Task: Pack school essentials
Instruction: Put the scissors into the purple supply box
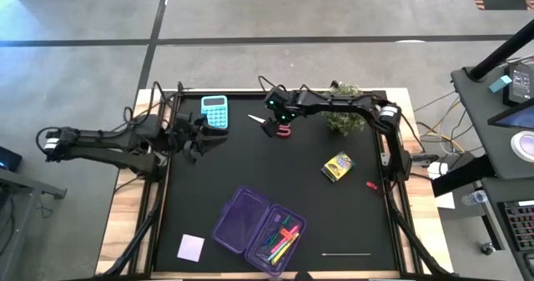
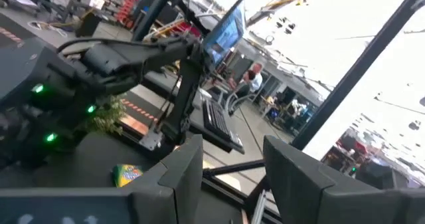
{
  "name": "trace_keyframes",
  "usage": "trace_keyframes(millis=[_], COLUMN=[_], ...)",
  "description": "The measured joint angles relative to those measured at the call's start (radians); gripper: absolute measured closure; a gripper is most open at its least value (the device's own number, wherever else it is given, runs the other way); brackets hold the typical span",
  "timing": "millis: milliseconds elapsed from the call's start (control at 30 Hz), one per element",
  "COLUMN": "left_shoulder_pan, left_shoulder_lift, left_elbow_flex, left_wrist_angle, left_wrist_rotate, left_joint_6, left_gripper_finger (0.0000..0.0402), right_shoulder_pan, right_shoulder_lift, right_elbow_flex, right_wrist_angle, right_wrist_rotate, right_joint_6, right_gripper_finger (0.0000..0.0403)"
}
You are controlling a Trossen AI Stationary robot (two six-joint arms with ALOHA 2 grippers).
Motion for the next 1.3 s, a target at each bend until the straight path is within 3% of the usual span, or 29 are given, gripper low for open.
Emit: trace_keyframes(millis=[267, 500, 800, 967, 1300], left_shoulder_pan=[0.019, 0.019, 0.019, 0.019, 0.021], left_shoulder_lift=[-0.036, -0.064, -0.069, -0.066, -0.068], left_elbow_flex=[0.0, 0.001, 0.001, 0.001, 0.001], left_wrist_angle=[-0.003, -0.005, -0.003, -0.006, -0.003], left_wrist_rotate=[0.006, -0.006, -0.028, -0.032, -0.034], left_joint_6=[0.029, 0.075, 0.073, 0.076, 0.103], left_gripper_finger=[0.026, 0.026, 0.026, 0.026, 0.026], right_shoulder_pan=[-0.006, -0.013, -0.033, -0.034, -0.034], right_shoulder_lift=[0.169, 0.289, 0.369, 0.371, 0.373], right_elbow_flex=[0.207, 0.392, 0.467, 0.465, 0.463], right_wrist_angle=[-0.191, -0.276, -0.337, -0.348, -0.36], right_wrist_rotate=[0.001, 0.004, -0.004, -0.008, -0.011], right_joint_6=[-0.085, -0.212, -0.256, -0.273, -0.301], right_gripper_finger=[0.0105, 0.011, 0.0126, 0.0168, 0.0298])
